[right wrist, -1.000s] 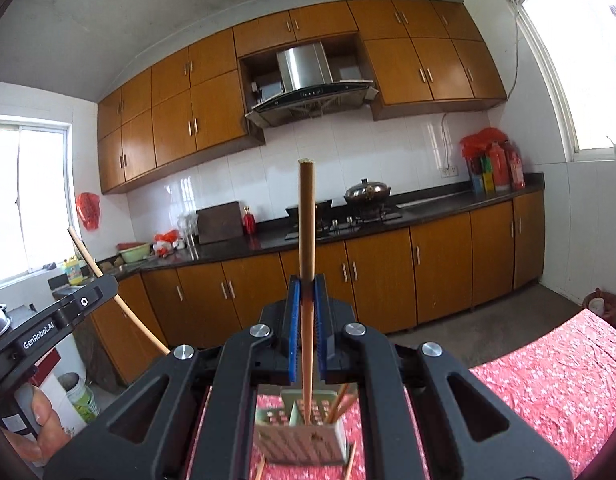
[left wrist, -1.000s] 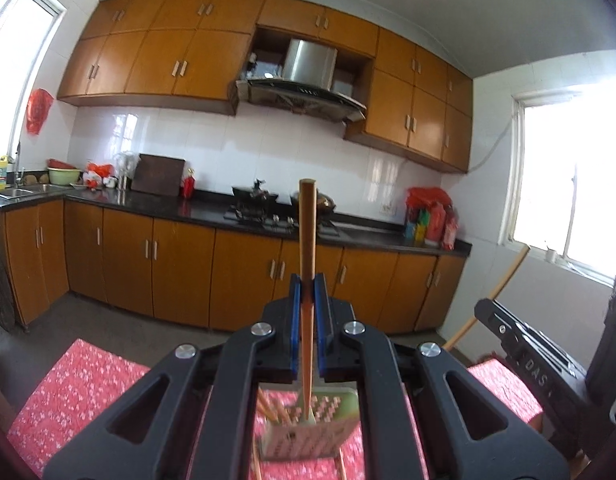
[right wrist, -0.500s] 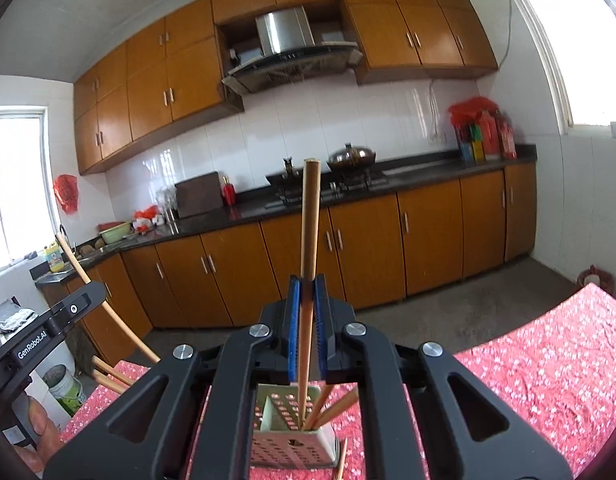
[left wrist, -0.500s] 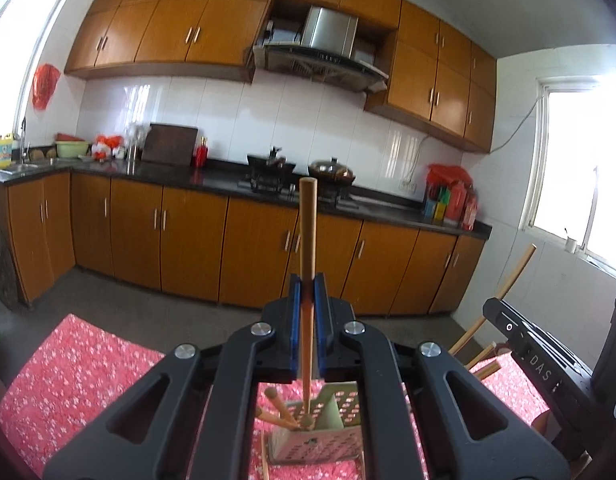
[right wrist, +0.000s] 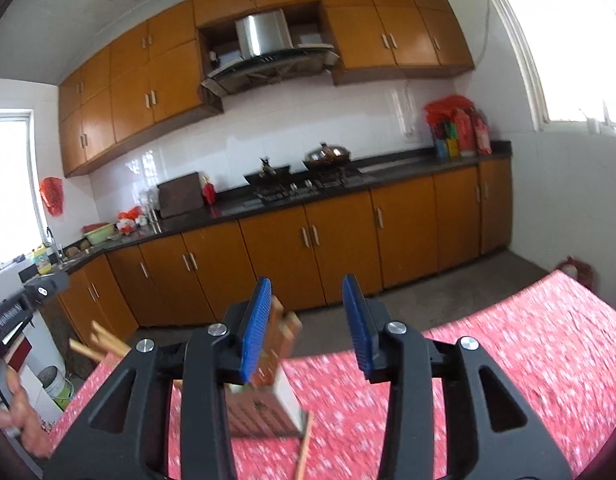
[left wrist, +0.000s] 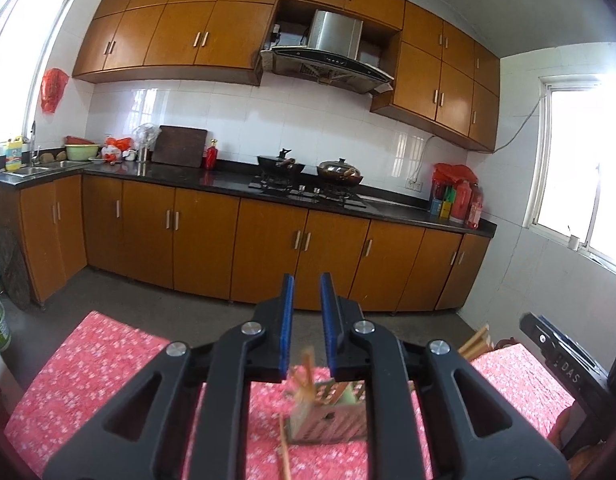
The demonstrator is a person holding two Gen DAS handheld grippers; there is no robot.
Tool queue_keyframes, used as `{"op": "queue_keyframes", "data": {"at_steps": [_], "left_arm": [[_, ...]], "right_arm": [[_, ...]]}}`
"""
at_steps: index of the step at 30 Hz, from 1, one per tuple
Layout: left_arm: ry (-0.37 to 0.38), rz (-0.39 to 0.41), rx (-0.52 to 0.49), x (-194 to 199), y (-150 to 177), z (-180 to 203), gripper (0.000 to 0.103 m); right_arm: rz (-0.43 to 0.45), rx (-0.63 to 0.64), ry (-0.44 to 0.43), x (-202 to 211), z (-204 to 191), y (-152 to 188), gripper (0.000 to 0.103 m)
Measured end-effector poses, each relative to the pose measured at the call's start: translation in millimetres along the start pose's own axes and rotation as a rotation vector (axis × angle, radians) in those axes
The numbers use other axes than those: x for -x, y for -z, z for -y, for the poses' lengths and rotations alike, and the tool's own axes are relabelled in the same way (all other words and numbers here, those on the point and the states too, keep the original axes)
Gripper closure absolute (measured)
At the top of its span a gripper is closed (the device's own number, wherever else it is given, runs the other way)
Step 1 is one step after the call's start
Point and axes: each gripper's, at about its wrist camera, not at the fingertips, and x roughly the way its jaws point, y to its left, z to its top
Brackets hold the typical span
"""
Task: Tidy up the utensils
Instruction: 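Move both open tools back down to the last chopsticks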
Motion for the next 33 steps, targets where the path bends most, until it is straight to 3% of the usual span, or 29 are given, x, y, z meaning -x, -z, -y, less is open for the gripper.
{"op": "queue_keyframes", "data": {"at_steps": [3,8,13,16,22,24,26,33], "left_arm": [[-0.014,-0.035,0.009,15.3,18.4,-17.0,0.087],[-0.069,-0.164,0.005,18.5,69.1,-49.1,0.087],[-0.113,-0.326,-0.003,3.7,126.7,-73.0,0.087],[-0.114,-0.404,-0.013,-4.5,153.5,-79.0,0.087],[-0.070,-0.459,-0.011,-8.6,176.7,-77.6,0.087],[-0.053,-0.469,-0.010,-9.5,182.0,-72.8,0.087],[-0.028,-0.482,-0.008,-10.8,187.5,-68.1,0.087],[0.060,-0.539,-0.008,-20.0,204.8,-42.9,0.087]], "right_arm": [[-0.091,-0.022,0.019,1.1,17.0,26.9,0.064],[-0.337,-0.046,0.011,-20.2,31.7,99.6,0.064],[-0.551,-0.035,-0.065,-39.8,14.7,167.8,0.073],[-0.620,0.006,-0.086,-46.9,-2.7,189.8,0.076],[-0.649,0.072,-0.075,-49.3,-18.8,208.4,0.078],[-0.644,0.099,-0.057,-48.2,-21.1,211.0,0.088],[-0.642,0.091,-0.045,-49.8,-17.7,211.9,0.094],[-0.616,0.030,0.064,-55.5,19.5,201.7,0.095]]}}
